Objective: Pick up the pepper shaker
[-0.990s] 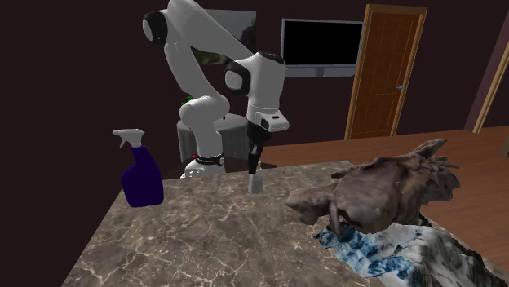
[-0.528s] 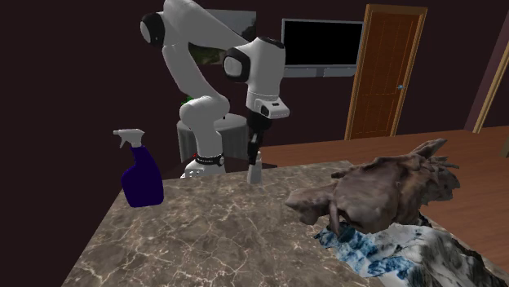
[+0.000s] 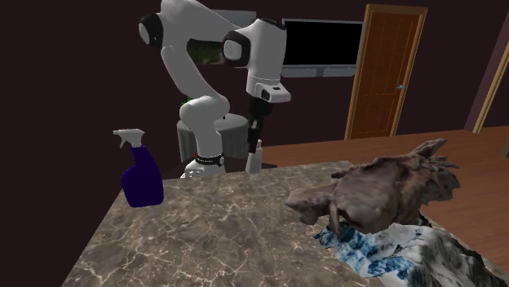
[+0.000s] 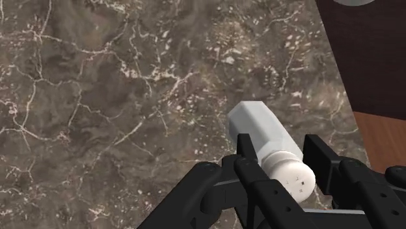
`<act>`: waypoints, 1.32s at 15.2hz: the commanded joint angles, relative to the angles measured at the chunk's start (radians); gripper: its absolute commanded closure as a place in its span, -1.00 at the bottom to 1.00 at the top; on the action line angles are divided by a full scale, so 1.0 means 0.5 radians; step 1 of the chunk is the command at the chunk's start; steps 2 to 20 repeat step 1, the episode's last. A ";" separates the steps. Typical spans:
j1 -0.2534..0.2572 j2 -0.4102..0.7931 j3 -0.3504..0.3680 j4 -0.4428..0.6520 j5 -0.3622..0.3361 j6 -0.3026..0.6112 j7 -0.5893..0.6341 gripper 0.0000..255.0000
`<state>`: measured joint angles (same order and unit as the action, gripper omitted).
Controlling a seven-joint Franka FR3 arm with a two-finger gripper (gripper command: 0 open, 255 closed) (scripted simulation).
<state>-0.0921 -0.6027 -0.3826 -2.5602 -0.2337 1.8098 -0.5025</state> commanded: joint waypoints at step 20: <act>-0.001 -0.003 0.001 0.013 0.001 -0.016 -0.003 1.00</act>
